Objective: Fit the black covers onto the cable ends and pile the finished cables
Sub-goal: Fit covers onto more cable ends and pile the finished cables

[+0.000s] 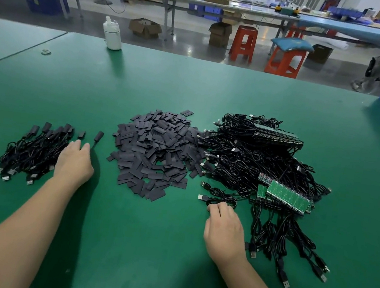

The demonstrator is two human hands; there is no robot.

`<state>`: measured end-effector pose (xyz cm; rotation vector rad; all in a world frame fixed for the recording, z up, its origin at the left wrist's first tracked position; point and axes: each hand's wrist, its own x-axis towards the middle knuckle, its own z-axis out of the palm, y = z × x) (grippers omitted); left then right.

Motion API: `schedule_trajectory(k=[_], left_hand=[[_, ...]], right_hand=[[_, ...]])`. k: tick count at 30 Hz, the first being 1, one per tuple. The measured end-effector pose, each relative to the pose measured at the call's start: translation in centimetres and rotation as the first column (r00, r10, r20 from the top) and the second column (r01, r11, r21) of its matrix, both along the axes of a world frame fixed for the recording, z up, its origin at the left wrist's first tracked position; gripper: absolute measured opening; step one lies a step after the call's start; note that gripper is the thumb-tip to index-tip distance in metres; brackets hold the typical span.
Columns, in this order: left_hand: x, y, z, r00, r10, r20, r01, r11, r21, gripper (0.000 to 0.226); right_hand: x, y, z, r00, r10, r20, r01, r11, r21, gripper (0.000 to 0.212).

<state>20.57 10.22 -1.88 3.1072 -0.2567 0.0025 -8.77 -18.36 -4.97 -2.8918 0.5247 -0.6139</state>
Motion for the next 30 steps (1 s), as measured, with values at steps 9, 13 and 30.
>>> schedule_trajectory(k=[9, 13, 30], left_hand=[[-7.8, -11.9, 5.6, 0.929, -0.294, 0.223, 0.365, 0.817, -0.447, 0.041], [-13.0, -17.7, 5.6, 0.807, -0.585, 0.086, 0.530, 0.653, -0.541, 0.035], [-19.4, -24.4, 5.3, 0.703, -0.710, -0.044, 0.422, 0.467, -0.777, 0.037]], right_hand=[[0.0, 0.9, 2.3, 0.994, 0.008, -0.108, -0.020, 0.994, -0.108, 0.027], [-1.1, -3.2, 6.0, 0.995, -0.025, 0.094, 0.036, 0.993, -0.116, 0.023], [-5.6, -14.6, 12.9, 0.980, -0.012, -0.200, 0.070, 0.957, 0.283, 0.017]])
